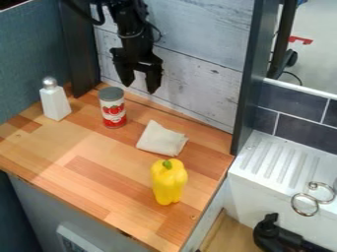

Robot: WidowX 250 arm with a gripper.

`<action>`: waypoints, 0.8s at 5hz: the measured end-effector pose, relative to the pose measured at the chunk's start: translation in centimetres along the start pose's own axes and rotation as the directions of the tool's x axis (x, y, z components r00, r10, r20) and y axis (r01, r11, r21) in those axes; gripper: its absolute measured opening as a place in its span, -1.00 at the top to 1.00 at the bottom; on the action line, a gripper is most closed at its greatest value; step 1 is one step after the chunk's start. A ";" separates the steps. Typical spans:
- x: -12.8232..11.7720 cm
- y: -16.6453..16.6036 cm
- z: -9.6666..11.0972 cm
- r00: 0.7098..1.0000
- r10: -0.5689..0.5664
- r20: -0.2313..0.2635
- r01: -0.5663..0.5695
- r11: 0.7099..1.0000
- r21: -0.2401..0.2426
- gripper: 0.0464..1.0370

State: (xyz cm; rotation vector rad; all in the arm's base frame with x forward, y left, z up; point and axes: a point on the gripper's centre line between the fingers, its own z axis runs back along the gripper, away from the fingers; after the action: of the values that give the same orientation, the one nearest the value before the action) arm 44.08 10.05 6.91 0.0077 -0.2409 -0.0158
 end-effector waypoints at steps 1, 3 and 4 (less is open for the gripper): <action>-0.9 -0.2 -0.5 0.999 0.011 -0.040 -0.011 1.000 -0.009 -0.93; -4.8 0.2 -2.5 0.983 0.047 -0.178 -0.050 0.999 -0.013 -0.93; -7.0 0.7 -3.2 0.967 0.080 -0.241 -0.087 0.996 -0.019 -0.93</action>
State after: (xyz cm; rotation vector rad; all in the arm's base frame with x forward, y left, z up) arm 38.07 10.88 2.09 -0.0300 0.0014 0.0654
